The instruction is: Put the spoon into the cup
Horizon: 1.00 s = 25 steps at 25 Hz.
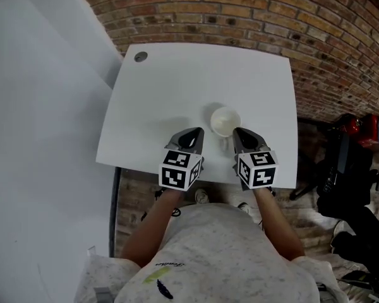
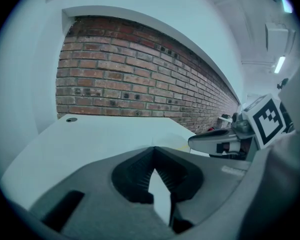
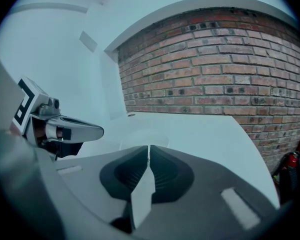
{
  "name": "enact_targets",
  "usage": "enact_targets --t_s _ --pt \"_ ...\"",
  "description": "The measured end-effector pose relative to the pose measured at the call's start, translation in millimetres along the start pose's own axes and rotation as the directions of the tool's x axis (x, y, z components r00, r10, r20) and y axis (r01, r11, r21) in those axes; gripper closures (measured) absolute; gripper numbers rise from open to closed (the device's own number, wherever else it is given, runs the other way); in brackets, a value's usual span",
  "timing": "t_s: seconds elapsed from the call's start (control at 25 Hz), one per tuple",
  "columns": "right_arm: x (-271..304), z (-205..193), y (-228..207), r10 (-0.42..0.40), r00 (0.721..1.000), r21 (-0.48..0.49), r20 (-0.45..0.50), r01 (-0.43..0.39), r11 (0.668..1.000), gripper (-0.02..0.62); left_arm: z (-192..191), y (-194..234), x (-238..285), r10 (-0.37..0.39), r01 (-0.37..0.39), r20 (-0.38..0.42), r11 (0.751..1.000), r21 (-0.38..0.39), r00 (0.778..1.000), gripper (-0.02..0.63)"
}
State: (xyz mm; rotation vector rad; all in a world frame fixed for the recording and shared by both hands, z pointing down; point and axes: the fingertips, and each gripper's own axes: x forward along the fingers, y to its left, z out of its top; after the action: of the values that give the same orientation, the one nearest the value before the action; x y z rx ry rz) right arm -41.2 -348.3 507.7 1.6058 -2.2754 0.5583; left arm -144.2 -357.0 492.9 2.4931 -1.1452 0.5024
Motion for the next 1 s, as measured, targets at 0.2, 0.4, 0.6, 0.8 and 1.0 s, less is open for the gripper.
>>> enact_targets --t_s 0.2,0.4,0.6,0.8,1.0 --pt "-3.1 2.3 -0.2 0.017 1.000 -0.007 0.003 -0.017 1.000 0.551 1.1 -2.6 -3.5 0.017 -0.017 0.008 1.000 -0.006 1.000 0.611" --pt "-11.9 5.5 -1.3 0.037 0.999 -0.014 0.013 -0.037 0.999 0.551 4.0 -9.0 -8.7 0.039 -0.039 0.021 0.999 -0.012 0.999 0.611" --pt "-26.9 8.9 -4.1 0.065 0.998 -0.029 0.026 -0.065 0.997 0.551 5.1 -21.7 -15.0 0.067 -0.067 0.035 0.998 -0.022 0.997 0.611" --pt "-47.8 15.1 -6.8 0.103 0.994 -0.049 0.041 -0.101 0.994 0.551 7.1 -38.7 -24.0 0.104 -0.102 0.049 0.994 -0.038 0.993 0.611" --pt "-67.8 19.0 -6.4 0.143 0.988 -0.074 0.055 -0.139 0.988 0.551 5.9 -57.3 -31.3 0.129 -0.127 0.063 0.991 -0.044 0.990 0.611"
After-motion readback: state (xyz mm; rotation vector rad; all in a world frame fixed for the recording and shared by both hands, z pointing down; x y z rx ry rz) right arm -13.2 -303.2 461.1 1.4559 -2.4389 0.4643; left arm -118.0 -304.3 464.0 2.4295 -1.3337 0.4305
